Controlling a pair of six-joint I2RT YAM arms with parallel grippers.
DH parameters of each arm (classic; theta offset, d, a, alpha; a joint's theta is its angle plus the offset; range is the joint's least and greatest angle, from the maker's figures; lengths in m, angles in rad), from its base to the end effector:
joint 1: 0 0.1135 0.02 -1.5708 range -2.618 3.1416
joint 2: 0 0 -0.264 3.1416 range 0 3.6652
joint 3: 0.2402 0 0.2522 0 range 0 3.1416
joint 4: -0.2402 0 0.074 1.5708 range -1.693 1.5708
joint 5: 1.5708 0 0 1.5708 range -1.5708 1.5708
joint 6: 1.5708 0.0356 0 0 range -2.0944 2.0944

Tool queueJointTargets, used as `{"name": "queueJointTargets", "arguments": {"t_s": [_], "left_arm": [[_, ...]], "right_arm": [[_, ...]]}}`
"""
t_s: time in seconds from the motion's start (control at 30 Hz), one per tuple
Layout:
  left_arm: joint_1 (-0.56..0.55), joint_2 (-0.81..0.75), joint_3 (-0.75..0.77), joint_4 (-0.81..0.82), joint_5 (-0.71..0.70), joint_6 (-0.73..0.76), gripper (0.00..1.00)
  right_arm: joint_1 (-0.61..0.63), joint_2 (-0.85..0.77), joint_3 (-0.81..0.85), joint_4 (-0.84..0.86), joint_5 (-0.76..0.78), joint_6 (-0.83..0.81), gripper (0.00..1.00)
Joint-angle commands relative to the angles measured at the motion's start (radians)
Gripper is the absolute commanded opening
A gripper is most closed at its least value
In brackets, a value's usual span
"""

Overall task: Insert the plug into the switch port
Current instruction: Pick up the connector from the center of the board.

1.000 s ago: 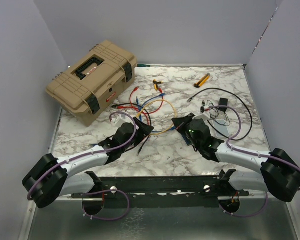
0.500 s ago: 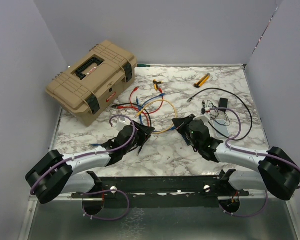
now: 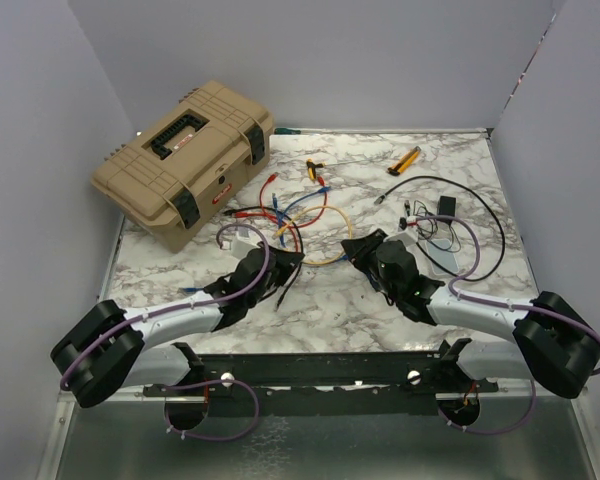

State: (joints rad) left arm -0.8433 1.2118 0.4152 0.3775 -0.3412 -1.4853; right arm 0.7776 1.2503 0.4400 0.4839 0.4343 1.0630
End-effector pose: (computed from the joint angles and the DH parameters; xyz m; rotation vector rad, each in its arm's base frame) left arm 0.1683 -0.1711 0.1837 -0.9058 1.9627 -1.1348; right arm 0.1885 0.1646 0.1939 0.5776 1.8694 0.8448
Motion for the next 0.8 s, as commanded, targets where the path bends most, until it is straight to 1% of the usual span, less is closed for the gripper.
{"name": "queueJointTargets", "arguments": {"t_s": [0.0, 0.1, 0.17, 0.3, 0.4, 0.53, 0.6, 0.67, 0.77], "left_arm": [[0.033, -0.003, 0.083, -0.09, -0.022, 0.2, 0.06], [0.079, 0.004, 0.133, -0.162, 0.016, 0.328, 0.06], [0.108, 0.0, 0.142, -0.183, 0.058, 0.41, 0.05], [0.162, -0.005, 0.186, -0.282, 0.166, 0.557, 0.05], [0.19, -0.018, 0.207, -0.333, 0.274, 0.648, 0.05], [0.213, -0.029, 0.237, -0.409, 0.463, 0.746, 0.04], [0.214, -0.034, 0.254, -0.458, 0.525, 0.782, 0.04], [0.215, -0.044, 0.269, -0.509, 0.559, 0.82, 0.03], [0.217, -0.071, 0.278, -0.582, 0.55, 0.863, 0.03]], "right_arm": [[-0.002, -0.012, -0.006, -0.012, -0.005, -0.069, 0.3], [-0.002, -0.033, -0.002, -0.025, -0.006, -0.138, 0.44], [-0.002, -0.046, 0.009, -0.048, -0.005, -0.193, 0.52], [-0.003, -0.067, 0.047, -0.117, 0.003, -0.314, 0.6], [-0.002, -0.068, 0.091, -0.163, -0.005, -0.439, 0.65], [-0.004, -0.024, 0.173, -0.252, -0.004, -0.587, 0.67], [-0.004, 0.007, 0.208, -0.286, -0.002, -0.634, 0.68], [-0.009, 0.049, 0.246, -0.296, -0.022, -0.68, 0.68], [-0.028, 0.136, 0.314, -0.319, -0.109, -0.745, 0.68]]}}
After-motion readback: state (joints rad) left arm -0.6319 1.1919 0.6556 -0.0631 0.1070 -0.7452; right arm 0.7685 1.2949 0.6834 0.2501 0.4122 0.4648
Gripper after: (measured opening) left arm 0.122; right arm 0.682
